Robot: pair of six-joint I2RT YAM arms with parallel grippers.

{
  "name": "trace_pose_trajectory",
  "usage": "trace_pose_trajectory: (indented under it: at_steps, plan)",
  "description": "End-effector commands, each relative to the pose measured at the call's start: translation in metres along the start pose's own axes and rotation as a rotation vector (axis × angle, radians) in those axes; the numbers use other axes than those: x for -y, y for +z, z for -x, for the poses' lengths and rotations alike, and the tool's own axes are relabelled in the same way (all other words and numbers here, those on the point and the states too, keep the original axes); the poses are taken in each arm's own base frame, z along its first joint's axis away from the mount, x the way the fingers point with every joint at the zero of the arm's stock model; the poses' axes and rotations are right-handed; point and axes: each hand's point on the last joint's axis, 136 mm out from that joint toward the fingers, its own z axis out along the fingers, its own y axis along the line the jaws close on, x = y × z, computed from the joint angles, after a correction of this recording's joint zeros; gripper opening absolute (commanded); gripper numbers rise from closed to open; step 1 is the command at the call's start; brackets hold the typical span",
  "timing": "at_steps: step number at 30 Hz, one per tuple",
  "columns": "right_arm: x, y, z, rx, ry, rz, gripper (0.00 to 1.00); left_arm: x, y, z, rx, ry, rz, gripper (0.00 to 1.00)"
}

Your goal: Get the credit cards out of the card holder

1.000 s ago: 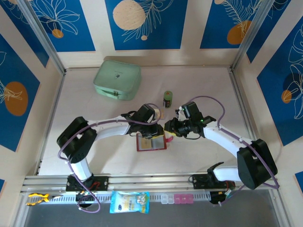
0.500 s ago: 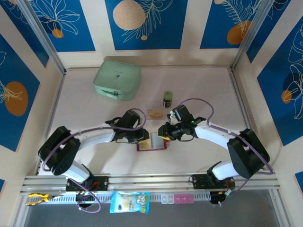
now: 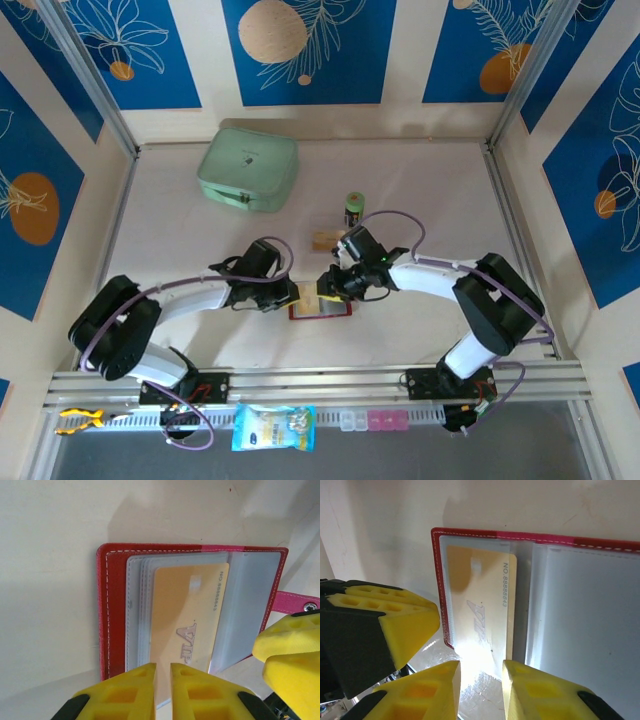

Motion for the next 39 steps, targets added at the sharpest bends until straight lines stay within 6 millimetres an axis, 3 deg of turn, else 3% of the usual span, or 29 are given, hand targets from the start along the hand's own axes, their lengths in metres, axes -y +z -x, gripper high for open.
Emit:
trace_pose_trajectory:
  at_steps: [1, 17, 39]
  plan:
    - [-0.009, 0.004, 0.004, -0.001, -0.003, 0.015, 0.28, -0.003, 0.004, -0.001, -0.015, -0.007, -0.005, 0.13]
    - [-0.008, 0.017, 0.003, -0.034, -0.011, 0.009, 0.24, -0.022, 0.009, -0.006, -0.046, -0.031, 0.070, 0.12]
    - [-0.002, 0.027, 0.001, -0.073, -0.003, -0.002, 0.20, -0.021, 0.010, -0.005, -0.050, -0.030, 0.073, 0.12]
